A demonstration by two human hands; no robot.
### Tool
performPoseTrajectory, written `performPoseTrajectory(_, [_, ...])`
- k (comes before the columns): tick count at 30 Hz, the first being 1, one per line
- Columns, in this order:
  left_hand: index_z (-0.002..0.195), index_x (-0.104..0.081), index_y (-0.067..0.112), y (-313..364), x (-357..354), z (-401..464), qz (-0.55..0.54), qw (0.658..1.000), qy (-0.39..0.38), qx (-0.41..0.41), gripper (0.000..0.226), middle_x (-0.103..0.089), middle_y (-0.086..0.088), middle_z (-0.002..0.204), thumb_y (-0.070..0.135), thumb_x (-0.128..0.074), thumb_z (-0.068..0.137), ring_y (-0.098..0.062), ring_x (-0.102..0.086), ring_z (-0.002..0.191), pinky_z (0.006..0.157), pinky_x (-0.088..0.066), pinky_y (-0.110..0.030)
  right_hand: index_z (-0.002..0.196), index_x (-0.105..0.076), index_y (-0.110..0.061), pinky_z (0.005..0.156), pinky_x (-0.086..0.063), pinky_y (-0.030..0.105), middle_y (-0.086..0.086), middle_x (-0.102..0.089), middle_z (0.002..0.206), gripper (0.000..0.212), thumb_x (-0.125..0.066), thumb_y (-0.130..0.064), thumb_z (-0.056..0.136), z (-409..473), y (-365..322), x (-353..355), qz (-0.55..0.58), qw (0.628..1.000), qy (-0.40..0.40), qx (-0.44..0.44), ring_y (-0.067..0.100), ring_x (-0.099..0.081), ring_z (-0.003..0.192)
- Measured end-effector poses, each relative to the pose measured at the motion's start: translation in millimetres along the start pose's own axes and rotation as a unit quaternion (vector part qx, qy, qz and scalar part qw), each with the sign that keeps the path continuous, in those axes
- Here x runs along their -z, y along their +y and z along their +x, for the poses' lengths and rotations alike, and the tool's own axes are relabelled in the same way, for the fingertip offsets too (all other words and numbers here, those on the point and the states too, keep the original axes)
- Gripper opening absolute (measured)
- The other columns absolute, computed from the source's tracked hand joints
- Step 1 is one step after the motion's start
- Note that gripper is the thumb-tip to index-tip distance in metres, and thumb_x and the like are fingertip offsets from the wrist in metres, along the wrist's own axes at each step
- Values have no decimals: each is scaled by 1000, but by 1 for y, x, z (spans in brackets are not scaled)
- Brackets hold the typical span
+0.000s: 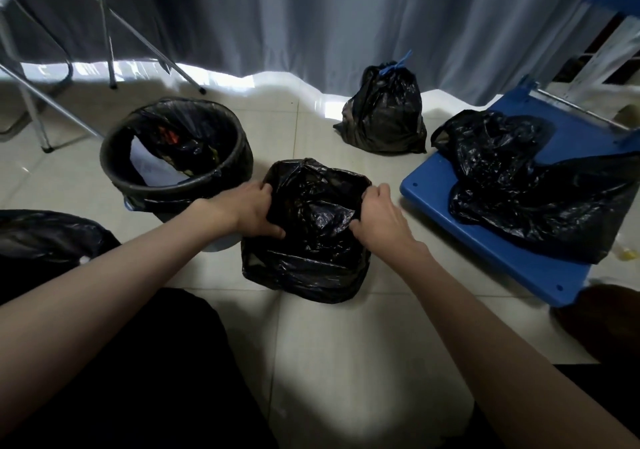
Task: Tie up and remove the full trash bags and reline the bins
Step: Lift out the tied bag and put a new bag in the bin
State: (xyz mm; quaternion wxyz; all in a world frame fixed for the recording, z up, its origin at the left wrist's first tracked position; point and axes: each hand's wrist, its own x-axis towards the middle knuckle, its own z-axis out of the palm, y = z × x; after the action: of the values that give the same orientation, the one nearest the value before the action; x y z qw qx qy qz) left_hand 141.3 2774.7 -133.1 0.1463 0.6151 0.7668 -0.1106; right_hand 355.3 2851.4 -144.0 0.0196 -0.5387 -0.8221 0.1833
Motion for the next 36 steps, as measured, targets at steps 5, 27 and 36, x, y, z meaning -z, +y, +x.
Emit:
performPoseTrajectory(5, [154, 2, 1, 0, 1, -26, -28, 997, -68, -18, 134, 0, -10, 163, 71, -70, 67, -24, -9, 151, 121, -17, -35, 127, -48, -8, 90, -50, 44, 7, -35, 129, 65, -74, -45, 81, -17, -3, 7, -9, 997, -75, 20, 29, -56, 103])
performPoseTrajectory(27, [154, 0, 0, -18, 12, 80, 72, 997, 12, -1, 103, 3, -18, 163, 72, -33, 89, -32, 4, 151, 122, -3, -41, 144, -43, -13, 106, -41, 44, 3, -36, 150, 72, -71, -45, 86, 98, 8, 18, -102, 986, -118, 57, 28, -45, 131])
performPoseTrajectory(36, [156, 6, 11, -66, 62, 183, 92, 992, -39, 79, 103, 9, -6, 164, 79, -28, 86, -31, 11, 150, 122, 4, -45, 145, -39, -12, 114, -33, 41, 5, -34, 154, 84, -72, -54, 81, 230, -10, 17, -27, 993, -78, 86, 29, -36, 139])
